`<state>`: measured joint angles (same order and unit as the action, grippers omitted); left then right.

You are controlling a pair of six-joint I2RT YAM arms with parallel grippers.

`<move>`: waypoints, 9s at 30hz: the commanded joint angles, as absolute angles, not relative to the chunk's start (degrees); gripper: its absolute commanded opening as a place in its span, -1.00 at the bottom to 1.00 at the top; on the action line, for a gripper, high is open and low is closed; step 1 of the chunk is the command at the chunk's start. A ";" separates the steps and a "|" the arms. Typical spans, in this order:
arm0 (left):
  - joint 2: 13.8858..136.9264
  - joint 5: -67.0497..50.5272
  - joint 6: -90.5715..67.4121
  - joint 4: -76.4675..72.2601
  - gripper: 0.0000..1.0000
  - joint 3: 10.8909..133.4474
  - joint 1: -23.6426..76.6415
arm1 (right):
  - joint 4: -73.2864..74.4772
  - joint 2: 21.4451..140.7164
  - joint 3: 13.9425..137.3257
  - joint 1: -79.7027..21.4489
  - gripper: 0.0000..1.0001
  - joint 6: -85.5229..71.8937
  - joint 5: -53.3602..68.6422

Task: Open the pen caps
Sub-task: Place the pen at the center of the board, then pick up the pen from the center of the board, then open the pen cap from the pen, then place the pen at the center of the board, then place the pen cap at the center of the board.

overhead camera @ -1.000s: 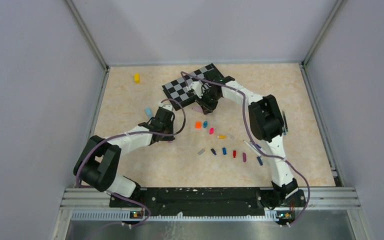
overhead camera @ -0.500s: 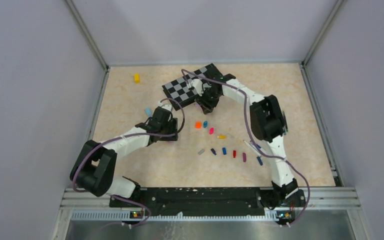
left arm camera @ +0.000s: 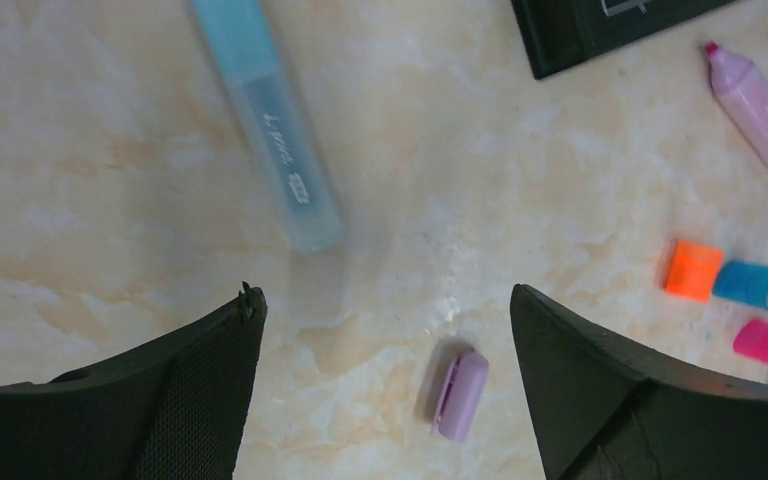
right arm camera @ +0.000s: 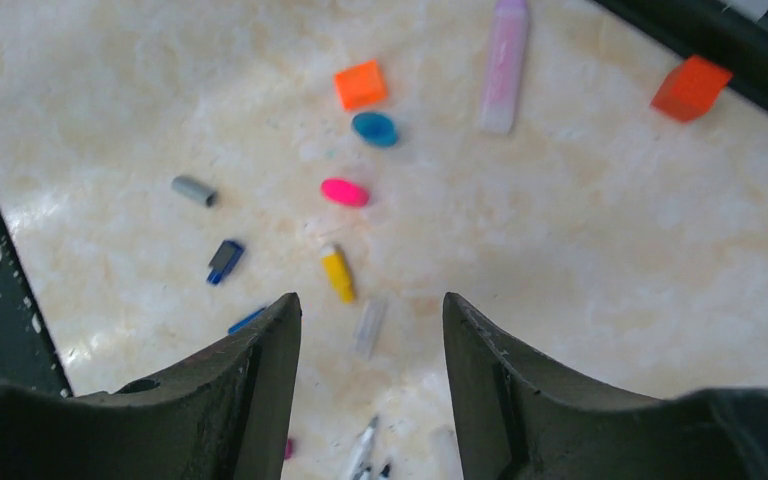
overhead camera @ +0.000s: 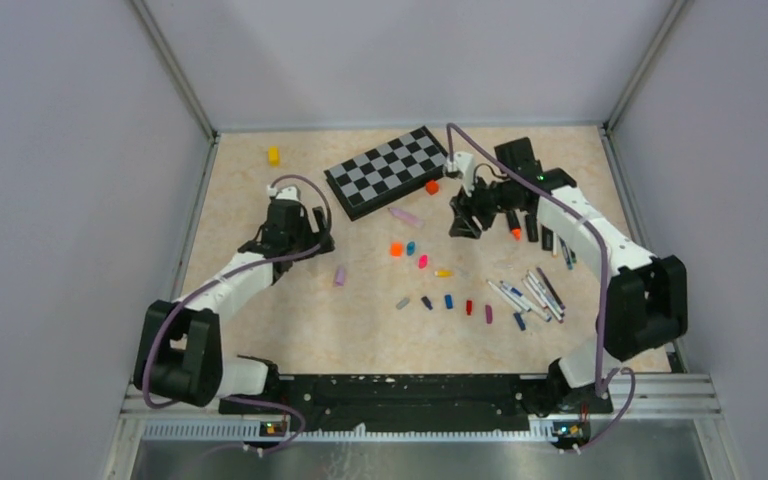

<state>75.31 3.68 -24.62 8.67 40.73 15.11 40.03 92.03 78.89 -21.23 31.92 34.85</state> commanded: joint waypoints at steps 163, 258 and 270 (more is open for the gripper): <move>68.43 -33.22 -23.07 -58.81 0.97 31.06 41.09 | -1.47 59.19 34.85 -5.36 -1.00 14.06 80.14; 81.50 -10.53 -34.14 6.09 -0.97 41.58 26.80 | 19.34 112.06 75.97 -11.63 -0.87 -1.20 29.57; 89.74 -9.44 -33.91 10.73 -0.68 46.03 26.81 | 20.82 115.58 78.84 -11.66 -0.64 -2.99 27.72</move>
